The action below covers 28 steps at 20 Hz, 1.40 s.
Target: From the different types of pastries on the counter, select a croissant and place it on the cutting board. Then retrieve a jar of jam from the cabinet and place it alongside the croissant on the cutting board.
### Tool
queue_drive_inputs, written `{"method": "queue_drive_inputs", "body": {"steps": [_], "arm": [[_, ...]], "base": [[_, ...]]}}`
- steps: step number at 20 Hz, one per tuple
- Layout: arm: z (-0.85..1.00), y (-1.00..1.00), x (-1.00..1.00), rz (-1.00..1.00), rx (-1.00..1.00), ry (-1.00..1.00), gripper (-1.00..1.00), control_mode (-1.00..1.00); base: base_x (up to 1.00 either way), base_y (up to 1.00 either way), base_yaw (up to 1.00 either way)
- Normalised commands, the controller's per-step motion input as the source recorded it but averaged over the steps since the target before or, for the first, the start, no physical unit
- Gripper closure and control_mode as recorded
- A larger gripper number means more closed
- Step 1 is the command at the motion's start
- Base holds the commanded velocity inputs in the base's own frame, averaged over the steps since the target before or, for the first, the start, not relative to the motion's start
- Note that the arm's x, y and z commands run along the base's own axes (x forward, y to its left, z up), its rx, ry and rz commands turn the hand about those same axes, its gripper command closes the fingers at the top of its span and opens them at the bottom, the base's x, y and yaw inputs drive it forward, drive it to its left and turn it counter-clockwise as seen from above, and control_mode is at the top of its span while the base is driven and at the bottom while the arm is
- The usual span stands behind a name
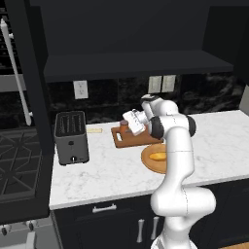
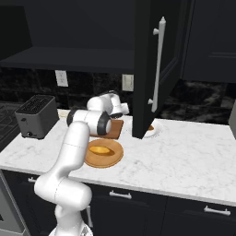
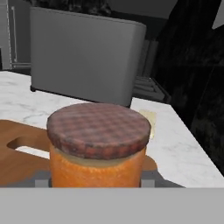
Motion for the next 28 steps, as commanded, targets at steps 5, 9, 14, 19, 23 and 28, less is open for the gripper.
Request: {"method": "queue_drive_inputs", "body": {"steps": [5,9,14,19,23,28], "arm": [[0.03,0.0,-0.07,0.01,0.05,0.0,-1.0,-1.0],[0.32,0.0,-0.2,0.0,0.1,0.0,-1.0,-1.0],[0.26,-0.01,-0.27,0.0,0.11,0.0,-1.0,-1.0],[0.55,-0.26,-0.31,0.02,0.19,0.0,-1.0,-1.0],[0.16,-0.01,-0.22,0.0,0.2,0.09,-1.0,-1.0],[0.35,0.02,-0.07,0.01,0.17,0.06,-1.0,-1.0]], "base": [[0.0,0.0,0.0],[0.0,0.0,0.0],[0.0,0.0,0.0],[0.0,0.0,0.0],[0.0,0.0,0.0],[0.0,0.0,0.0]]}}
